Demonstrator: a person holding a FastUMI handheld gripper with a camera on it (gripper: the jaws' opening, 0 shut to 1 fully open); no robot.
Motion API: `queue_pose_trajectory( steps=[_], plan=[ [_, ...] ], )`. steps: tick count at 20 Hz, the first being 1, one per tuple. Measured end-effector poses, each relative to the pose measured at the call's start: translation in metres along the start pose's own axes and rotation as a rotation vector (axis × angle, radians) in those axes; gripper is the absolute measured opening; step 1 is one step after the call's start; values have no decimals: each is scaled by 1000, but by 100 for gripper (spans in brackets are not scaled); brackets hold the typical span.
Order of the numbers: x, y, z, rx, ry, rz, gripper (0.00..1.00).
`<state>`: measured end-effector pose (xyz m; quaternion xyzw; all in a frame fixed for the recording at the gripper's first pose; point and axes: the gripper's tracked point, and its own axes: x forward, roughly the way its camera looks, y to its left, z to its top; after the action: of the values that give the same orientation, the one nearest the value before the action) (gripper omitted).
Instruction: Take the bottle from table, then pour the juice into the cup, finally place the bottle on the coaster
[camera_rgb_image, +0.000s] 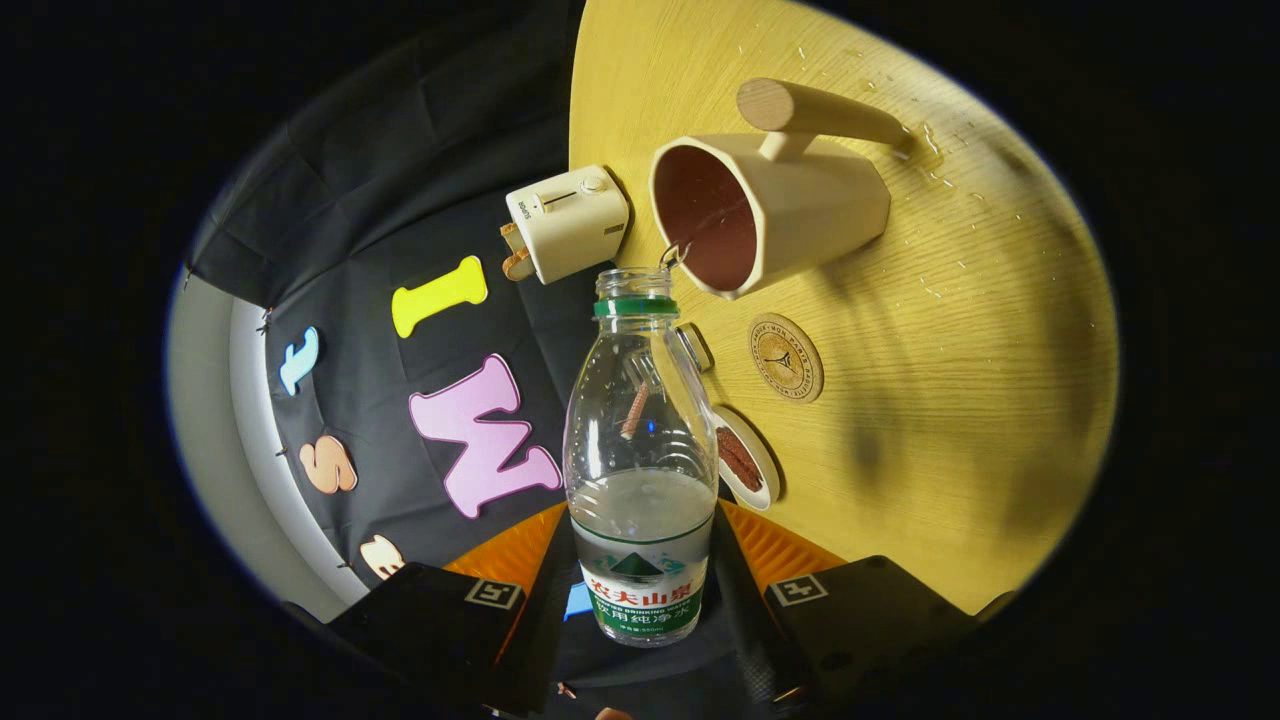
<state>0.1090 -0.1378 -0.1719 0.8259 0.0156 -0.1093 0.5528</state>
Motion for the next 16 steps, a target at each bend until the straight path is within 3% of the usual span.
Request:
queue_pose_trajectory(
  steps=[16],
  plan=[
    [1, 24, 4, 157, -10, 23, 74]
  ],
)
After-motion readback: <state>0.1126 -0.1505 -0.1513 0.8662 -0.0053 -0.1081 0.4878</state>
